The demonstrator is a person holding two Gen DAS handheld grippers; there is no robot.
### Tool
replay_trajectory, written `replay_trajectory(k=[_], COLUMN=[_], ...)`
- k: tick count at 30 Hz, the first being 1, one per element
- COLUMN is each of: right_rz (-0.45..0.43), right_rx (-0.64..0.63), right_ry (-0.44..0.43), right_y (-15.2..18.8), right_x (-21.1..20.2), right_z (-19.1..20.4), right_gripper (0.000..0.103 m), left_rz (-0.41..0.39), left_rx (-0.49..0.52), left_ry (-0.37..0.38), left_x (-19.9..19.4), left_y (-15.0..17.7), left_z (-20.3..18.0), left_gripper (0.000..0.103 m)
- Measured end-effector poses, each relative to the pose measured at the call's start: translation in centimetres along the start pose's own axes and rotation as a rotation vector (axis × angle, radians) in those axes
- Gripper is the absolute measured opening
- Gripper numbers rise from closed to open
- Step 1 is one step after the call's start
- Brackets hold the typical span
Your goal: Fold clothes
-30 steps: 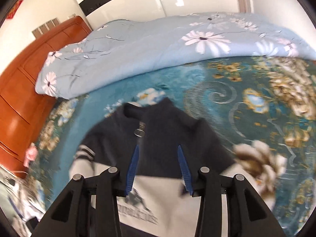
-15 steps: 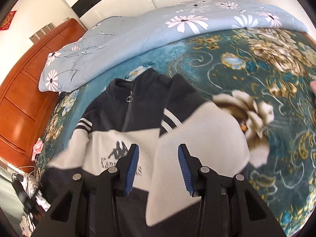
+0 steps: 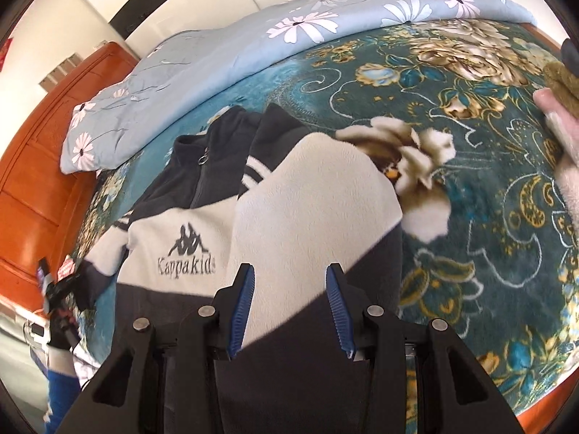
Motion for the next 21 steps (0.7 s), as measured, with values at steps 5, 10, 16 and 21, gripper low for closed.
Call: replay_trajectory(k=[5, 10, 16, 21], right_rz=[0.009, 0.053, 0.133, 0.119], right_rx=[-0.083, -0.186, -0.289, -0.451], right_ry=[-0.032, -0.085, -0.109, -0.014], right_y=[2.4, 6.0, 9.9, 12.2], right_x=[-0.7, 0.6, 2.4, 2.8], right_z=[1.1, 3.3, 5.0, 4.9], right_gripper=[0.043, 0.051, 0.055, 0.062], left_rz=[-0.105, -0.147, -0.100, -0.039], left_rx=[-0.081, -0.135, -0.034, -0.090], left_ry=[0.084, 0.341, 0.444, 0.482], left_x=[-5.7, -11.0, -13.2, -13.4], left_y=[2.3, 7.5, 15.0, 17.2], left_z=[-1.9, -8.6, -17.5, -19.0], left_gripper=[0.051, 0.068, 0.068, 0.068])
Point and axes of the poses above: each gripper's, at about its wrist camera, not at the fingertips, and x roughly the way its jaws point, z to its left, y to its underside, the point moved 6 cm from there along x, roughly the way its jaws point, and after that the axes turned 4 degrees about x, right-handed, at the moved point
